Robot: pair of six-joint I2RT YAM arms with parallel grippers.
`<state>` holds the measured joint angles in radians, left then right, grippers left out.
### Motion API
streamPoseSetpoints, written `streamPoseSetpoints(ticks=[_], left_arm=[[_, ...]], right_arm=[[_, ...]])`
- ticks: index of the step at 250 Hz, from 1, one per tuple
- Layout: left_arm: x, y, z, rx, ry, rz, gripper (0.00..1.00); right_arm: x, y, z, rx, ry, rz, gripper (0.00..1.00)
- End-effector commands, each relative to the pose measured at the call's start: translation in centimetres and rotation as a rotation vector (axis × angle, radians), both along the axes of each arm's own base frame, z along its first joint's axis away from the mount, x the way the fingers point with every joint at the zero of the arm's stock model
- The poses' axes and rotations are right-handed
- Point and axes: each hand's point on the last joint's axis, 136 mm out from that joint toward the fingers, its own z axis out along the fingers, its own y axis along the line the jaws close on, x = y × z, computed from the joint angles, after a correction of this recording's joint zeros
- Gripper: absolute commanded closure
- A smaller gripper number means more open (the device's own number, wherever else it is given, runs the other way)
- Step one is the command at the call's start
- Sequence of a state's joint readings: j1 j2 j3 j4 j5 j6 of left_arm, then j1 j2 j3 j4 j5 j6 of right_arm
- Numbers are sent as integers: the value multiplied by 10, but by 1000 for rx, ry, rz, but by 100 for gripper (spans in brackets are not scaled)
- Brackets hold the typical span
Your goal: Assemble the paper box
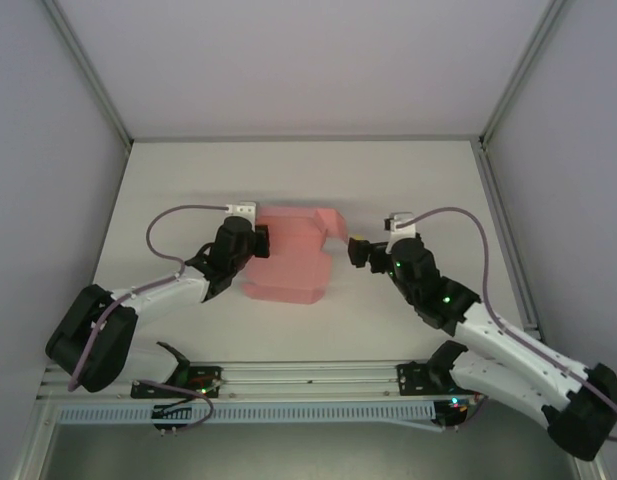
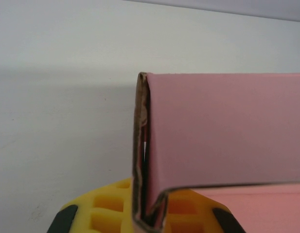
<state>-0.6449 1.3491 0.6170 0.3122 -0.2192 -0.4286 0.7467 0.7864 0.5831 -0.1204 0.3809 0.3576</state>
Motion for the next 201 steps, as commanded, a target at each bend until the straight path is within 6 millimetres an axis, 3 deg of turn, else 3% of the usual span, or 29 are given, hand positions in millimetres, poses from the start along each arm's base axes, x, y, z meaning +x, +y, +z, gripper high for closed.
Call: streamPoseSetpoints(ticks=[1, 26, 33, 46, 61, 111, 148, 179, 201], left_arm=[[0, -3, 8, -27, -10, -20, 100], [-2, -7, 8, -34, -8, -45, 100], [-2, -9, 10, -38, -11, -52, 100], [-3, -9, 11, -42, -11, -58, 100], [-4, -11, 13, -43, -14, -69, 100], [-7, -11, 14, -43, -13, -81, 100], [-8, -14, 17, -54, -16, -98, 100], [-8, -13, 17, -53, -15, -97, 100], [-8, -14, 19, -54, -16, -97, 100]], right_arm=[[-3, -41, -4, -76, 10, -107, 0], [5, -50, 3, -5, 8, -121, 0], [8, -52, 3, 5, 9, -127, 6], [14, -45, 3, 40, 23, -78, 15], [22, -37, 1, 50, 42, -20, 15], [36, 20, -15, 13, 86, 347, 14], [48, 36, -24, -63, 115, 450, 15], [40, 58, -26, -53, 121, 614, 16], [29, 74, -25, -9, 135, 731, 23]])
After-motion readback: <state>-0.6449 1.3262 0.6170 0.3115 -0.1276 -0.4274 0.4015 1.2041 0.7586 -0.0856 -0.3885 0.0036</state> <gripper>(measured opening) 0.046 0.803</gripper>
